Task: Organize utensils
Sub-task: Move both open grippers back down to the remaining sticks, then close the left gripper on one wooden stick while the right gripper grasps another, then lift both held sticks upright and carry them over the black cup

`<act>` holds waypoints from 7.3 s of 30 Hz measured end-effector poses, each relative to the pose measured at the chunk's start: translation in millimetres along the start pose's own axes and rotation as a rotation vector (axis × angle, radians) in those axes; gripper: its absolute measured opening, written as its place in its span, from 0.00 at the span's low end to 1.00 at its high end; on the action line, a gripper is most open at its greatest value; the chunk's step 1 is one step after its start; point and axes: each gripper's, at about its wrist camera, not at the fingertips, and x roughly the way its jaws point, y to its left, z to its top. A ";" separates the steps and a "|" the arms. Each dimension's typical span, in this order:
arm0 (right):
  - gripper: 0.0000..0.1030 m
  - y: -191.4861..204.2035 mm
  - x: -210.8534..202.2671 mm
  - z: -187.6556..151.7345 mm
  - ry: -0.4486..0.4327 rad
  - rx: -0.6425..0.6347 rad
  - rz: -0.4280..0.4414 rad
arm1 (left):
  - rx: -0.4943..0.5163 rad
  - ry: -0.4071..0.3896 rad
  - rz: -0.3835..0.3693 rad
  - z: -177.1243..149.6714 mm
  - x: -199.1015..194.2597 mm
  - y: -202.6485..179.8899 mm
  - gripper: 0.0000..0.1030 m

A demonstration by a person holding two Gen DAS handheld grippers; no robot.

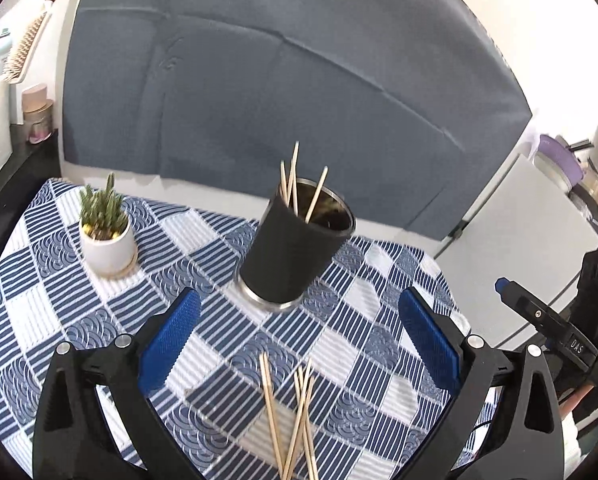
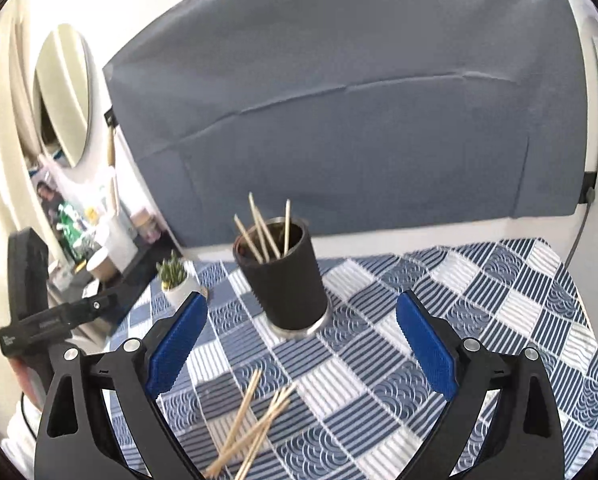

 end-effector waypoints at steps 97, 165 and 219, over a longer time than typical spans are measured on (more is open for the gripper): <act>0.92 41.9 173.9 -154.6 0.763 0.002 -0.271 | 0.099 0.647 0.448 -94.7 131.5 53.1 0.65; 0.05 -19.9 126.6 -121.6 0.760 0.133 -0.255 | -0.147 0.726 0.267 -99.6 79.7 96.7 0.05; 0.05 17.2 -32.7 30.5 0.149 -0.056 -0.130 | 0.304 0.227 0.177 43.9 -38.1 -138.8 0.05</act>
